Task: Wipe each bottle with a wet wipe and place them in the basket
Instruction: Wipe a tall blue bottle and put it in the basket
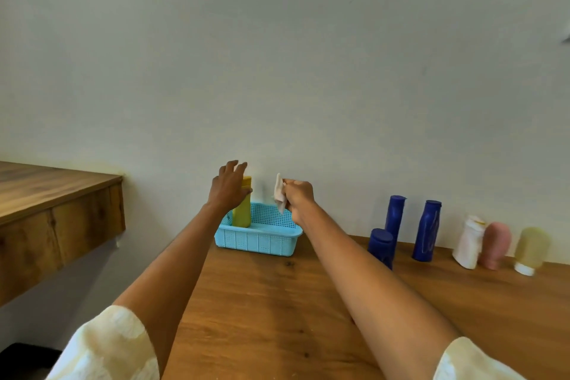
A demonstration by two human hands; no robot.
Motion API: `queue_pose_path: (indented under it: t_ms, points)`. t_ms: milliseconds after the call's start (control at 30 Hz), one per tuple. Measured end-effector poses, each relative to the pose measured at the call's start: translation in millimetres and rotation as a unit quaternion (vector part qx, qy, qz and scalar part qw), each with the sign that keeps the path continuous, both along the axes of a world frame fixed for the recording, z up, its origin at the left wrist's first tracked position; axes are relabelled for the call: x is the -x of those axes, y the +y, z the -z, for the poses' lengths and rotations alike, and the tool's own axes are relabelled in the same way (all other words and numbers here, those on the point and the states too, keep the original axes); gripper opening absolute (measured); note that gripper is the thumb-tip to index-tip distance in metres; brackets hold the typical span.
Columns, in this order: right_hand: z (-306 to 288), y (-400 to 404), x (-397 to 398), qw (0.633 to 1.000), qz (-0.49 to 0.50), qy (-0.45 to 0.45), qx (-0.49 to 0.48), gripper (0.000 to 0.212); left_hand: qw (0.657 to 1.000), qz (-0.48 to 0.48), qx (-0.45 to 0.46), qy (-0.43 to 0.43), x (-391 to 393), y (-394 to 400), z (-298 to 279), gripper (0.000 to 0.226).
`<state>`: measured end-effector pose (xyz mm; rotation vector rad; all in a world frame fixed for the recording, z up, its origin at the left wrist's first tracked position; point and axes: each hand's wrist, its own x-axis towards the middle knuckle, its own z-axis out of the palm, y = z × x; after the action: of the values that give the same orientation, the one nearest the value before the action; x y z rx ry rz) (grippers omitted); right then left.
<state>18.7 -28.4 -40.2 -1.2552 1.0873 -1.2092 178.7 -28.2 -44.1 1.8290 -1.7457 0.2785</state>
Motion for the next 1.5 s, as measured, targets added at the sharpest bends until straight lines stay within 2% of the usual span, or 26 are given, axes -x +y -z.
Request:
queue_pose_path:
  t_ms: [100, 167, 233, 300, 400, 500, 567, 633, 733, 833, 933, 1100, 1300, 1500]
  points:
    - [-24, 18, 15, 0.999, 0.037, -0.019, 0.02, 0.038, 0.987, 0.056, 0.118, 0.09, 34, 31, -3, 0.056]
    - [-42, 39, 33, 0.997, 0.042, -0.03, 0.05, 0.038, 0.96, 0.095, 0.18, 0.195, 64, 56, 1, 0.045]
    - [-58, 58, 54, 0.995, 0.036, -0.035, 0.088, 0.035, 0.919, 0.164, 0.172, 0.314, 93, 80, 3, 0.037]
    - [-66, 75, 78, 0.992, 0.052, -0.03, 0.107, 0.033, 0.88, 0.251, 0.11, 0.388, 122, 103, 0, 0.031]
    - [-72, 94, 111, 0.99, 0.102, -0.024, 0.098, 0.02, 0.865, 0.337, 0.0, 0.371, 160, 127, -6, 0.036]
    - [-72, 111, 146, 0.987, 0.132, -0.015, 0.085, 0.021, 0.897, 0.353, -0.086, 0.252, 189, 137, -6, 0.053]
    - [-68, 119, 167, 0.987, 0.132, -0.003, 0.089, 0.027, 0.911, 0.349, -0.1, 0.195, 199, 136, -4, 0.052]
    - [-61, 127, 185, 0.985, 0.146, -0.001, 0.091, 0.023, 0.918, 0.35, -0.094, 0.16, 202, 136, -2, 0.046]
    - [-49, 136, 210, 0.982, 0.174, -0.024, 0.066, 0.025, 0.922, 0.351, -0.074, 0.148, 203, 134, 0, 0.031]
    - [-35, 143, 228, 0.983, 0.169, 0.001, 0.076, 0.033, 0.922, 0.336, -0.05, 0.184, 205, 131, 1, 0.026]
    - [-26, 153, 237, 0.982, 0.16, 0.022, 0.099, 0.033, 0.905, 0.339, -0.027, 0.255, 214, 128, -3, 0.027]
    - [-27, 161, 254, 0.974, 0.166, 0.041, 0.151, 0.026, 0.856, 0.361, 0.011, 0.37, 247, 128, -26, 0.026]
    - [-51, 158, 282, 0.957, 0.184, 0.069, 0.213, 0.028, 0.802, 0.396, 0.032, 0.445, 294, 135, -48, 0.027]
    - [-72, 153, 297, 0.947, 0.146, 0.16, 0.235, 0.025, 0.758, 0.396, 0.051, 0.516, 322, 132, -56, 0.025]
